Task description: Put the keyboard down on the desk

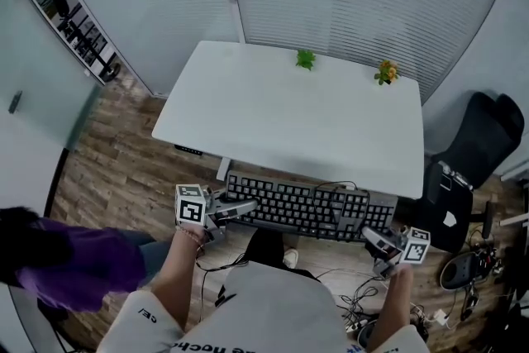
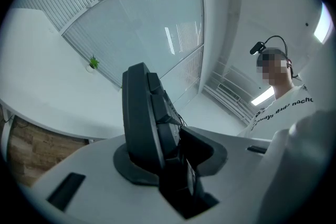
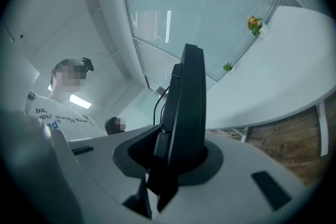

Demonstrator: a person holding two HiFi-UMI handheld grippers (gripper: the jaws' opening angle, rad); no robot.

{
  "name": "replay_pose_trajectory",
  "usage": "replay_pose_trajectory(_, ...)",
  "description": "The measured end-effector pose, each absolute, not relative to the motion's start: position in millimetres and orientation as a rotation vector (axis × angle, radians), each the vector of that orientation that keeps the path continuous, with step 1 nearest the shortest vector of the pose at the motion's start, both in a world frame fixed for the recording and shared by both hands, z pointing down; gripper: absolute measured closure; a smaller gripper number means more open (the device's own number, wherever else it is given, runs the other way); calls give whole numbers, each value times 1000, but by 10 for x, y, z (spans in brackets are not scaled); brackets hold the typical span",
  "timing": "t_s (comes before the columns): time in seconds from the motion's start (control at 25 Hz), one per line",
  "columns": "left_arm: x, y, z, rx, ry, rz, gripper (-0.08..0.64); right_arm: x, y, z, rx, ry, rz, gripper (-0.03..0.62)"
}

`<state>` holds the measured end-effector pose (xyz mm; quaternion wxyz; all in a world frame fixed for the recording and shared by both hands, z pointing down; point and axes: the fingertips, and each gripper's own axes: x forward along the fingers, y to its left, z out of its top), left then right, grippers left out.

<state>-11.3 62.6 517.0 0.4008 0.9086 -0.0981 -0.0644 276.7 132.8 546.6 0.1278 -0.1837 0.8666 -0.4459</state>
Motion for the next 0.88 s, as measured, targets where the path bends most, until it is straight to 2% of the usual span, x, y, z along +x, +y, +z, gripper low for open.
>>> replay_pose_trajectory(0.88,-324,-1392,5199,2274,-229,-194,416,2530,-678,5384,-555,2526,-1333,489)
